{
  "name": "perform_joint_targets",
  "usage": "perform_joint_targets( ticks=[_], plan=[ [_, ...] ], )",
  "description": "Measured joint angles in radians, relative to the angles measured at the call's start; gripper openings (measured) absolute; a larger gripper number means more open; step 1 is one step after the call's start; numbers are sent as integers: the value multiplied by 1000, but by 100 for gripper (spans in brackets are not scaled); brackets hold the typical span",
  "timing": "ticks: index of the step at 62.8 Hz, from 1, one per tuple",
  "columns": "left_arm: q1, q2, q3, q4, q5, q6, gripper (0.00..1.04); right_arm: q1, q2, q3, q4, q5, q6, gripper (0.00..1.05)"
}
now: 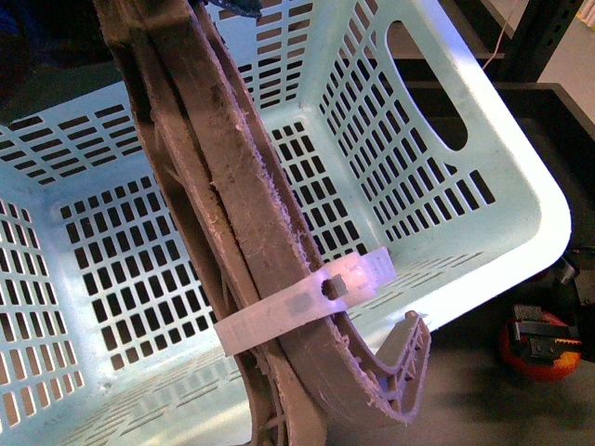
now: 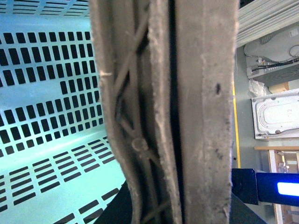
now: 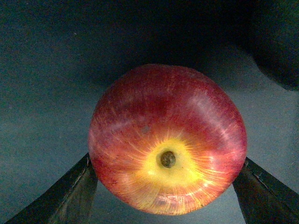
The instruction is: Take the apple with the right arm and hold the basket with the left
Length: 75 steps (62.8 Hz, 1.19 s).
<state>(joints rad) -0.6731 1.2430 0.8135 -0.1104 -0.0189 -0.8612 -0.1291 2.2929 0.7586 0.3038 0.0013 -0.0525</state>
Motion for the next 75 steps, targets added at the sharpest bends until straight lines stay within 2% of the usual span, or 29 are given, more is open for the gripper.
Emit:
perform_joint_targets(
  ticks=[23,36,47,56,61,69,75],
  plan=[
    [0,0,0,0,0,0,16,-35,-398,-172,0,-78,-136,71],
    [0,0,0,0,0,0,16,9,-770,-225,-81,-32,-150,71],
    [0,0,0,0,0,0,16,126,-1097,-219,-206,-16,-101,71],
    [0,-3,0,0,1,0,16,272,-1288,-192,-284,48,-36,71],
    [0,-5,0,0,1,0,16,351,-1339,-179,-294,91,-6,71],
    [0,-7,0,0,1,0,16,550,-1360,-177,-281,218,96,71],
    [0,-7,0,0,3,-1,16,626,-1334,-183,-266,251,137,71]
  ],
)
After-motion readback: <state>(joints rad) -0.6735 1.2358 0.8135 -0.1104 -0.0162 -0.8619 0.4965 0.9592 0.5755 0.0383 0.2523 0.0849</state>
